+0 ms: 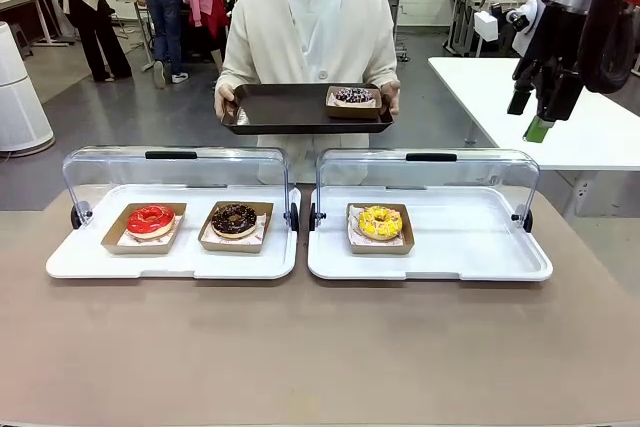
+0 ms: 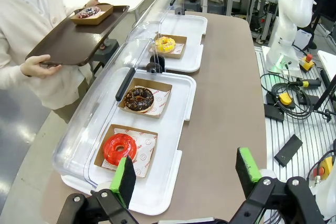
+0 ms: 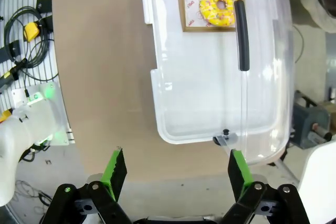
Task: Provide the desired donut to the person.
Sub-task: Pick up and lift the Paper togo box containing the Donut pointed at by the person.
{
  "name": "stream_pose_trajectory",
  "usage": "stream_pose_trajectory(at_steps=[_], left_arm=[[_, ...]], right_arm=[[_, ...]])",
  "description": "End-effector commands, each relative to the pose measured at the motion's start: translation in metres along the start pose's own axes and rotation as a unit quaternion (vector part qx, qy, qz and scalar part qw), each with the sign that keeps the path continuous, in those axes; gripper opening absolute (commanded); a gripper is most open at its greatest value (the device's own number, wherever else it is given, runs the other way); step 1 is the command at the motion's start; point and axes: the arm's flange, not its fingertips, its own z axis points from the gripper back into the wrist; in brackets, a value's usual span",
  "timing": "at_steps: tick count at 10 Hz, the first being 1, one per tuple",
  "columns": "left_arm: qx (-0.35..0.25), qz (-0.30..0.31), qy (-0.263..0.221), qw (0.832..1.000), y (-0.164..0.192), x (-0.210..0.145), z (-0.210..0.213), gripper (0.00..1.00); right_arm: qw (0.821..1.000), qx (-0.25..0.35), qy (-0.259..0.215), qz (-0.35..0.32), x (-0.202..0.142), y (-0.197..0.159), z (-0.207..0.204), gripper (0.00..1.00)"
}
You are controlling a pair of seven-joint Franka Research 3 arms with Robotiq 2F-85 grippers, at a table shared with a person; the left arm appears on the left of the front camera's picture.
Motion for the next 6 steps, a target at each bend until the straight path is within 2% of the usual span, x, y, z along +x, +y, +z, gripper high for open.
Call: stream_pose_trajectory(at_steps=[1,6], left_arm=[[-0.001,-0.005,-0.002,1.000,-0.0014,0.0002,0.0012,1.00],[-0.001,-0.005,-0.002,1.000,-0.0014,0.0002,0.0012,1.00]], right_arm=[[1.000,0.005,0.001,-0.001,-0.0005,0.0012,0.0023,1.00],[1.000,0.005,0.001,-0.001,-0.0005,0.0012,0.0023,1.00]])
